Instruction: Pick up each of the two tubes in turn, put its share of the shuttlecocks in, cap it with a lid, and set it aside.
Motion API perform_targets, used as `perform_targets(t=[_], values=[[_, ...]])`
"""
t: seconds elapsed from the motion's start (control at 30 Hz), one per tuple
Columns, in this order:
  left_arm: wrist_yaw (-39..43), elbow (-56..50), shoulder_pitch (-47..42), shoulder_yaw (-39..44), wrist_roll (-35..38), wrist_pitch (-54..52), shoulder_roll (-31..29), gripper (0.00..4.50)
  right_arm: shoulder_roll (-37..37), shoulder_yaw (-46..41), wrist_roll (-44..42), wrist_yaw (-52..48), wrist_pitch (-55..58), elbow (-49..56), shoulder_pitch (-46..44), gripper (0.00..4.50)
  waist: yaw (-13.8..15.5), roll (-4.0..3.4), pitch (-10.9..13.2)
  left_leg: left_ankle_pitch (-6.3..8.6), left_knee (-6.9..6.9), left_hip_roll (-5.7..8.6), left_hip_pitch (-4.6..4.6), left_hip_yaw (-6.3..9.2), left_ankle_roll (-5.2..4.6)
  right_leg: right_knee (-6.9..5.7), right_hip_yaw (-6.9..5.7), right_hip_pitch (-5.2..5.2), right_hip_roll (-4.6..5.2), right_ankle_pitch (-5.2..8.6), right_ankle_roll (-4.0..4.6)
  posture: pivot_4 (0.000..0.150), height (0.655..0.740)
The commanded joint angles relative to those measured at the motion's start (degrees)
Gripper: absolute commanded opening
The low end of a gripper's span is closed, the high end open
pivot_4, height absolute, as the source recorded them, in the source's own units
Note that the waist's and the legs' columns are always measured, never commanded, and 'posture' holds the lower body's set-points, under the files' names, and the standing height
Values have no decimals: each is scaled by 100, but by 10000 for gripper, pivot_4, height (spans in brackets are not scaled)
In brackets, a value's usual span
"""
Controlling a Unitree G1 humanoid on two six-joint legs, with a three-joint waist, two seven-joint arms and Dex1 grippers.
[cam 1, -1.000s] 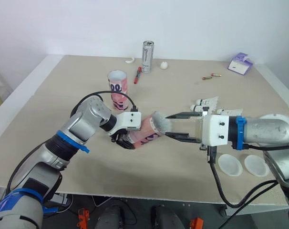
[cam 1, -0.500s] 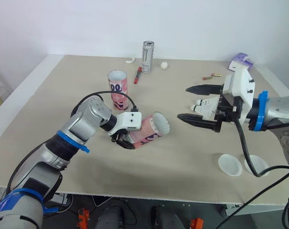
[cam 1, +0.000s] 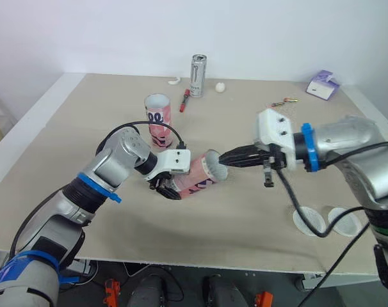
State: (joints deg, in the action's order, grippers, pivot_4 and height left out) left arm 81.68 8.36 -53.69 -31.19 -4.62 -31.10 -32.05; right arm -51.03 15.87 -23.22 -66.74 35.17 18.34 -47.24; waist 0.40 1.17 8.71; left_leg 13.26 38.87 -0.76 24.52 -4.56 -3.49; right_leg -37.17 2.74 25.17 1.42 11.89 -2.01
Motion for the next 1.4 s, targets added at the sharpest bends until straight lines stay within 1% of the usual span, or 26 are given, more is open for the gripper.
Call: perform_targets(t=[0.03,0.1,0.13,0.17,0.3,0.5,0.7,0.87,1.0,1.07,1.2,1.33,1.4], values=[[-19,74,-44,-103,-69,73,78,29529,169,340,413,-194,-193,-161,-288,633,10,0,0,0,0,0,1,1,0,-1,-1,0,0,0,0,1500,7400],[-25,86,-56,-102,-68,73,95,29529,261,595,581,-362,-202,-267,-450,633,13,0,0,0,1,1,6,3,0,-1,-2,1,1,-2,4,1500,7400],[-26,99,-61,-101,-67,79,102,29529,284,741,699,-496,-265,-329,-540,633,13,0,0,0,1,1,6,-2,0,0,0,3,3,-15,25,1500,7400],[-27,110,-64,-101,-69,87,106,29529,333,893,821,-594,-314,-408,-638,633,13,0,0,0,1,2,8,-2,0,0,0,3,4,-17,27,1500,7400],[-34,149,-76,-109,-76,114,132,29529,931,1572,1213,-824,-264,-921,-1252,633,5,0,0,0,4,6,10,-3,0,0,-1,5,8,-18,26,1500,7400],[-47,155,-83,-104,-68,126,167,29529,1292,2098,1634,-1258,-296,-1476,-1559,633,2,0,0,-2,16,-1,9,0,-1,-7,-10,5,4,-23,28,1500,7400],[-80,85,-11,-102,-71,101,171,29529,1525,2291,1958,-1652,-520,-1837,-1594,633,0,0,-2,-2,17,-4,-2,-3,-1,-11,-12,-1,4,-31,41,1500,7400],[-97,25,73,-84,-73,69,142,29529,1491,1790,1820,-1919,-451,-1919,-1777,633,-1,-1,-3,-4,17,-13,-17,-6,1,-14,-16,-9,-1,-37,51,1500,7400],[-105,-7,125,-66,-78,55,105,29529,1061,1132,1461,-2046,-108,-1522,-1717,633,15,-1,-2,-4,18,-9,-2,-4,2,-14,-19,0,6,-35,54,1500,7400],[-102,-18,137,-59,-79,47,98,29529,869,943,1341,-2077,-30,-1340,-1621,633,16,0,-2,-4,18,-3,9,-2,2,-11,-23,5,14,-33,52,1500,7400],[-109,-14,173,-47,-87,62,83,29529,276,209,928,-1954,285,-872,-1206,633,18,1,-2,-1,17,9,17,-2,2,0,-35,6,37,-30,45,1500,7400],[-141,1,205,-17,-78,72,75,29529,-30,-516,431,-1671,761,-466,-753,633,9,1,-2,-1,17,11,14,-3,2,-2,-34,6,41,-33,41,1500,7400],[-209,25,257,35,-45,115,94,29529,-177,-1157,131,-1380,1066,-224,-251,633,18,2,-2,-2,17,10,13,2,1,-3,-38,5,38,-33,43,1500,7400]])
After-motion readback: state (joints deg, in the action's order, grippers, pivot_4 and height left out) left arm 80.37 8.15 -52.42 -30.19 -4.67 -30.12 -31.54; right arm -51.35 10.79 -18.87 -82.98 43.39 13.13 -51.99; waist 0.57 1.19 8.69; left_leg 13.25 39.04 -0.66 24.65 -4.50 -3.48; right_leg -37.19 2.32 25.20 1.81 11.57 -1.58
